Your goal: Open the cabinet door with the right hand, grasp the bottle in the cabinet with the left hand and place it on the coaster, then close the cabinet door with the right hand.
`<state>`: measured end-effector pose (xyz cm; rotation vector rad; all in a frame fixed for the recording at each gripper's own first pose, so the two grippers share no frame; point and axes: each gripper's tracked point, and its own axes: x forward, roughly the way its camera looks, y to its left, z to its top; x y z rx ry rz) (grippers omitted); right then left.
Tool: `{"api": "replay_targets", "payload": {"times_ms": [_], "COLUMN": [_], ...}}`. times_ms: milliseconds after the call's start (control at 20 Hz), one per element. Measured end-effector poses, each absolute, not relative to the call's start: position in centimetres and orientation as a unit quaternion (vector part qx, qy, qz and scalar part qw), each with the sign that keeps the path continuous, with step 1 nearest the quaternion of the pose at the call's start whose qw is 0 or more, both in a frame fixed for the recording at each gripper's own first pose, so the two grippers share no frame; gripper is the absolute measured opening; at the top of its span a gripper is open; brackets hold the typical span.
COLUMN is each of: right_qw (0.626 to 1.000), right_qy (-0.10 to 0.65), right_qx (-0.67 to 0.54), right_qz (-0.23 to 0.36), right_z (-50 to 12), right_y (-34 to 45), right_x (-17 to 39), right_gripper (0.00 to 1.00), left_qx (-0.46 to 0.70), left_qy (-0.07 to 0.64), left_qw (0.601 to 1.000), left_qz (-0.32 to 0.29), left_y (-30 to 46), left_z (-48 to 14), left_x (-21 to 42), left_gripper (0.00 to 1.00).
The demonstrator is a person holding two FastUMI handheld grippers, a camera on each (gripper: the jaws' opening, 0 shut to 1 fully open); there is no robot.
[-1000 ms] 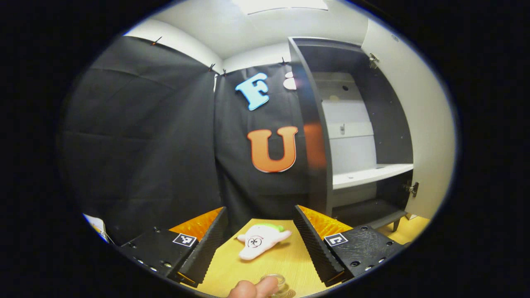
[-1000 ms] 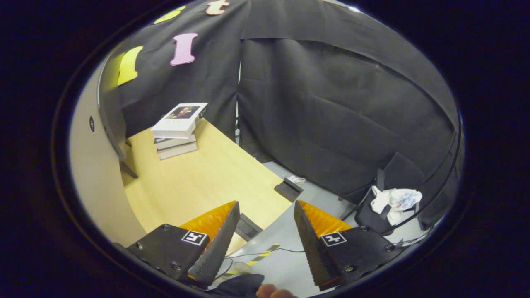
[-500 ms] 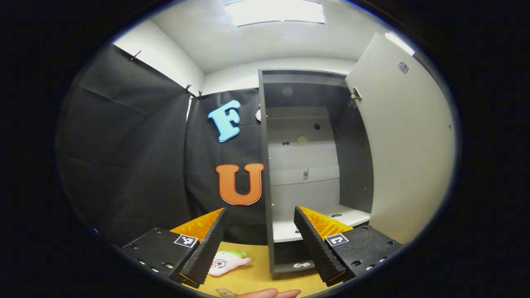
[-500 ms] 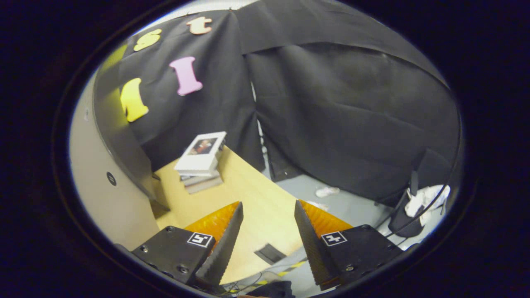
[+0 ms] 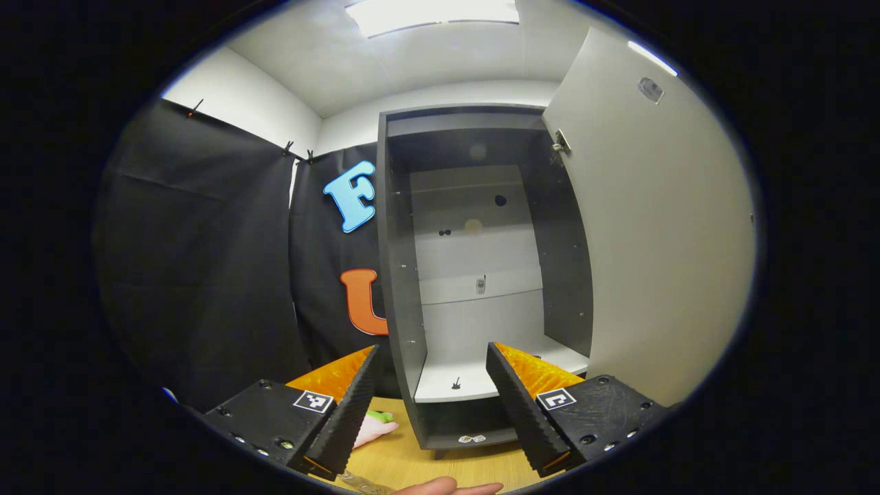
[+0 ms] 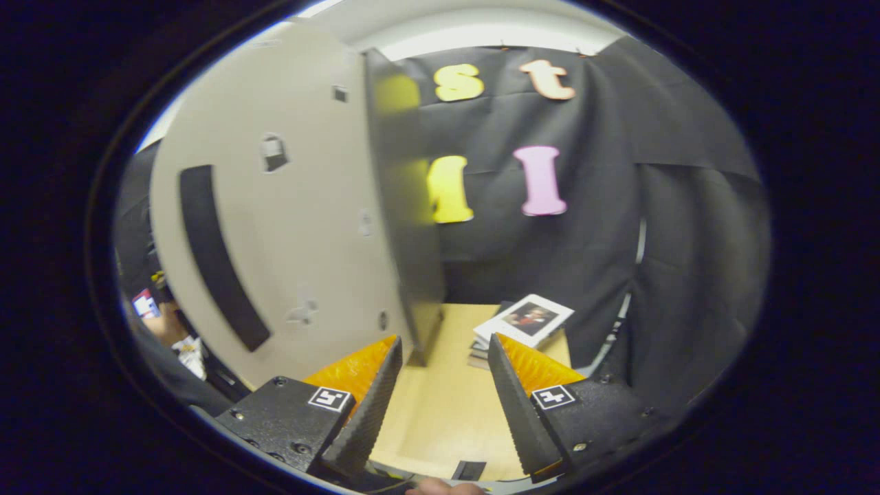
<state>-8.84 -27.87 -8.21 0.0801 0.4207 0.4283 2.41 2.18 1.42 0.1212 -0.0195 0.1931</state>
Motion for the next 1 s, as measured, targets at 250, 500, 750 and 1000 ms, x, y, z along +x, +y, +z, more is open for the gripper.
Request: {"api": "replay_targets", "payload": {"times_ms": [250,500,750,1000], "right_qw": [0.921,0.919,0.907,0.894], "right_qy": [0.171,0.178,0.197,0.196], "right_qx": [0.049,0.056,0.04,0.026], "right_qz": [0.345,0.349,0.371,0.402], "right_z": [-3.5,-2.9,-3.3,-3.3], "right_y": [-21.3,-20.9,-20.6,-20.1], "right_x": [-12.6,-12.8,-12.9,-13.2], "right_gripper": [0.8,0.85,0.85,0.85], "left_qx": [0.027,0.035,0.007,0.004], "left_qy": [0.038,0.045,0.055,0.051], "left_qw": [0.993,0.993,0.992,0.991], "left_qz": [0.109,0.107,0.11,0.121], "left_y": [1.4,2.8,3.9,6.4], "left_z": [-1.2,-2.5,-3.5,-3.7], "left_x": [1.5,0.9,1.3,1.0], "left_gripper": [0.92,0.92,0.92,0.92]}}
